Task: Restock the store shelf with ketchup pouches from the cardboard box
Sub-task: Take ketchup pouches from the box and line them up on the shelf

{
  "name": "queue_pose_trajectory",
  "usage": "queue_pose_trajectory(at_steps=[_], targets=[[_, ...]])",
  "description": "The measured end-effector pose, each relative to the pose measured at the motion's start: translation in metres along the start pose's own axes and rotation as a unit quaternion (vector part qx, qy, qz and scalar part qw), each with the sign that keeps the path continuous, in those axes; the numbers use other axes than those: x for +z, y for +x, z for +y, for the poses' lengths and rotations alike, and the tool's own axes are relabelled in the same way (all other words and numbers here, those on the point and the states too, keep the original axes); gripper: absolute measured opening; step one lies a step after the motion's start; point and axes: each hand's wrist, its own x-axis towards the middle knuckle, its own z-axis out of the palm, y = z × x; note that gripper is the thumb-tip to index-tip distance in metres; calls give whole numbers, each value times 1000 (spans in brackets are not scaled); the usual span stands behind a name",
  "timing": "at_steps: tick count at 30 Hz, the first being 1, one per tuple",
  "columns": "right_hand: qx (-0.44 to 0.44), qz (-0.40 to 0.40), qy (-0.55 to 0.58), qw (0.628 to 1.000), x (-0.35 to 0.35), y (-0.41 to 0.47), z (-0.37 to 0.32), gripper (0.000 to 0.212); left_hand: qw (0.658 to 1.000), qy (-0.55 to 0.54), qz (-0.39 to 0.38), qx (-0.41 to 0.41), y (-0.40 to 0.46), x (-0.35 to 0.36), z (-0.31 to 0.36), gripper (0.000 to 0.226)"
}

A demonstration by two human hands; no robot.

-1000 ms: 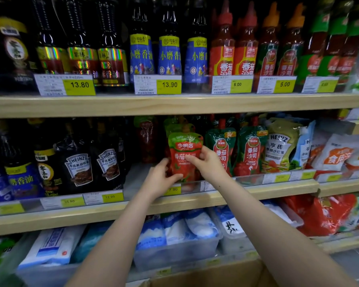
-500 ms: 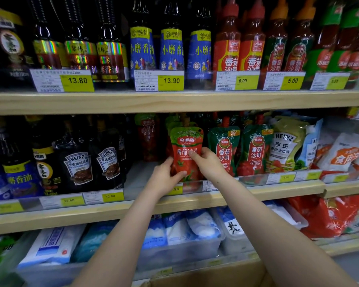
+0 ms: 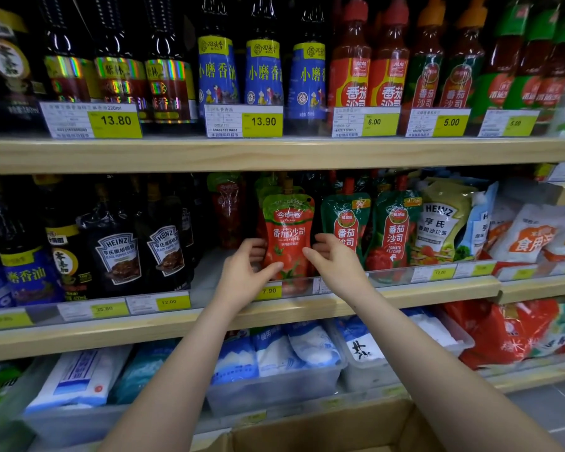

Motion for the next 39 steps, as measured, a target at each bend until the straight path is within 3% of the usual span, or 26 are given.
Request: queue_pose_trajectory(at_steps=[5, 8, 15, 20, 28, 34, 37, 39], targets=[[-39, 0, 16, 999, -11, -38, 1, 36, 984, 113, 88, 103, -54, -3, 5, 44], [-30, -42, 44, 998, -2, -74, 20, 29, 970, 172, 77, 152, -102, -2, -12, 41], [103, -182, 20, 978, 45, -155, 107, 25, 971, 198, -98, 90, -210, 1, -98, 41], [208, -253, 7, 945, 84, -200, 154, 26, 966, 180, -185, 12, -263, 4, -136, 56], [277, -332, -11, 901, 140, -220, 193, 29, 964, 156, -214, 2, -283, 4, -159, 60], [382, -313, 30, 869, 176, -212, 214, 29, 968, 125, -217, 2, -286, 7, -169, 59], [386, -291, 12, 876, 192, -211, 225, 12, 969, 121, -214, 3, -285, 9, -170, 58], [389, -282, -19, 877, 199, -211, 232, 23, 968, 124, -216, 7, -285, 9, -170, 58]])
